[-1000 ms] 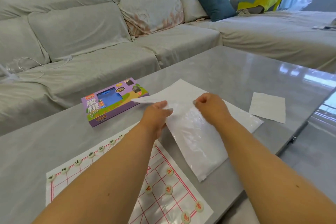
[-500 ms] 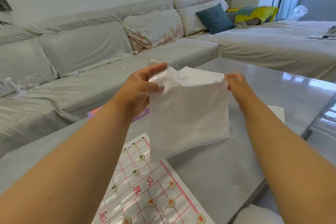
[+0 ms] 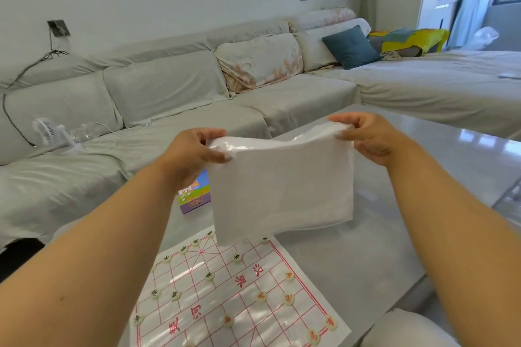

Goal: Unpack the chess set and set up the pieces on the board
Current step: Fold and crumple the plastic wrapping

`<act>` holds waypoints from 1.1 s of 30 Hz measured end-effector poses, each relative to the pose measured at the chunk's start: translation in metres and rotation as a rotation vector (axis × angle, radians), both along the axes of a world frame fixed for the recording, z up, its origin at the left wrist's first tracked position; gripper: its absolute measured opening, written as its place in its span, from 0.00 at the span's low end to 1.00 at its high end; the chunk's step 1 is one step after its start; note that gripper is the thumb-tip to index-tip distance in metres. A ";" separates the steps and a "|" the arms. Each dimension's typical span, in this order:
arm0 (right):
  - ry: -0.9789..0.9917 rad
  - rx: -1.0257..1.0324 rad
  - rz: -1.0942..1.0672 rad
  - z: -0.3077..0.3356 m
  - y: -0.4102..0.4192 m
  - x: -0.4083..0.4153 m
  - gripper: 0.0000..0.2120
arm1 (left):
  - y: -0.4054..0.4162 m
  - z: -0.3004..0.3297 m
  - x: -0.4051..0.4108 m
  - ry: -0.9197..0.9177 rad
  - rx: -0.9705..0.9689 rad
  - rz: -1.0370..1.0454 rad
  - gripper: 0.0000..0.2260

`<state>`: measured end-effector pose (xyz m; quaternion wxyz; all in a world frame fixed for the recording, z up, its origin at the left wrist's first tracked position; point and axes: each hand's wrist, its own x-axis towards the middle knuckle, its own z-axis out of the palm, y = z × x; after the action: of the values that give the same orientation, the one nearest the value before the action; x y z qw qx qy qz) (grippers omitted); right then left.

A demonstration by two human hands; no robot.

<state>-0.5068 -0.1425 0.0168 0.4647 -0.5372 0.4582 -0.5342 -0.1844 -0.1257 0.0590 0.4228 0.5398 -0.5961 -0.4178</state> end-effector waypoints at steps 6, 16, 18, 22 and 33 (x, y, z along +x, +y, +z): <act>0.529 -0.077 -0.086 0.009 0.004 0.021 0.16 | 0.018 0.003 0.028 -0.241 -0.085 0.124 0.14; 0.707 -0.293 -0.234 0.044 0.014 0.052 0.10 | 0.036 0.018 0.066 -0.452 -0.324 0.290 0.12; 0.636 -0.319 -0.218 0.056 0.021 0.059 0.12 | 0.040 0.022 0.072 -0.520 -0.266 0.227 0.11; 0.567 -0.374 -0.090 0.078 0.037 0.080 0.14 | 0.049 0.034 0.063 -0.638 -0.132 -0.024 0.20; -0.019 -0.203 -0.402 0.072 0.025 0.086 0.19 | 0.061 0.025 0.044 0.034 -0.051 0.002 0.06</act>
<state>-0.4211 -0.1172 0.0890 0.2969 -0.4741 0.4956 -0.6644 -0.1405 -0.0647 0.0844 0.4472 0.5222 -0.5986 -0.4111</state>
